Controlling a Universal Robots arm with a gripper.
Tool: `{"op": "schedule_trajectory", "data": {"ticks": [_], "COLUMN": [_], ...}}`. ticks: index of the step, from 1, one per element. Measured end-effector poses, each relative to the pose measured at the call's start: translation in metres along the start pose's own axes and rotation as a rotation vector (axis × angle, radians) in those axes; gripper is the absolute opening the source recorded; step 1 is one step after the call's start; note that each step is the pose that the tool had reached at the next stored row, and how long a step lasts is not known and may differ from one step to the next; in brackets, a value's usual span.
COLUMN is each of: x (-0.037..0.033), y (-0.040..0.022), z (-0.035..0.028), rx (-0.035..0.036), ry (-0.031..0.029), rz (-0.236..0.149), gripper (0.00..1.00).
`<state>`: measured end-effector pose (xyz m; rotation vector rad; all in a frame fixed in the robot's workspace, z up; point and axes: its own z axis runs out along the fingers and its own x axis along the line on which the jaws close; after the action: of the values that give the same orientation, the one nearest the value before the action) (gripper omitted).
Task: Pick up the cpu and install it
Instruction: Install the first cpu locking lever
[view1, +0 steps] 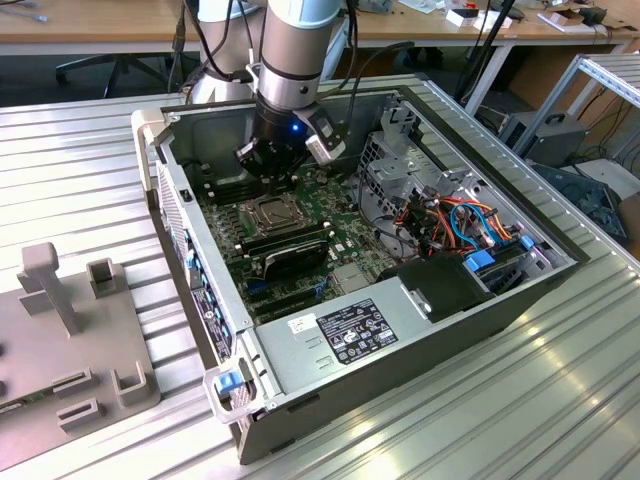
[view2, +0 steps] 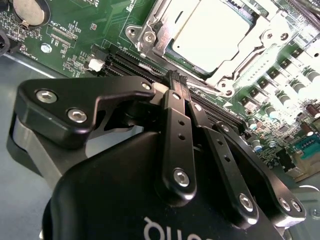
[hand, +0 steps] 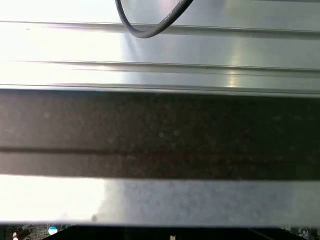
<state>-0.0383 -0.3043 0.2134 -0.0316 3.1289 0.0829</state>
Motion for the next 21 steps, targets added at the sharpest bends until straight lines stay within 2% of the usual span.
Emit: {"op": "schedule_trajectory", "data": {"ticks": [9,21], "x": [0.0000,0.0004], "y": [0.0002,0.0003], "z": [-0.0046,-0.0051], "rx": [0.0000,0.0001], "ry": [0.0000,-0.0003], "rz": [0.000,0.000], "gripper": [0.11,0.11]}}
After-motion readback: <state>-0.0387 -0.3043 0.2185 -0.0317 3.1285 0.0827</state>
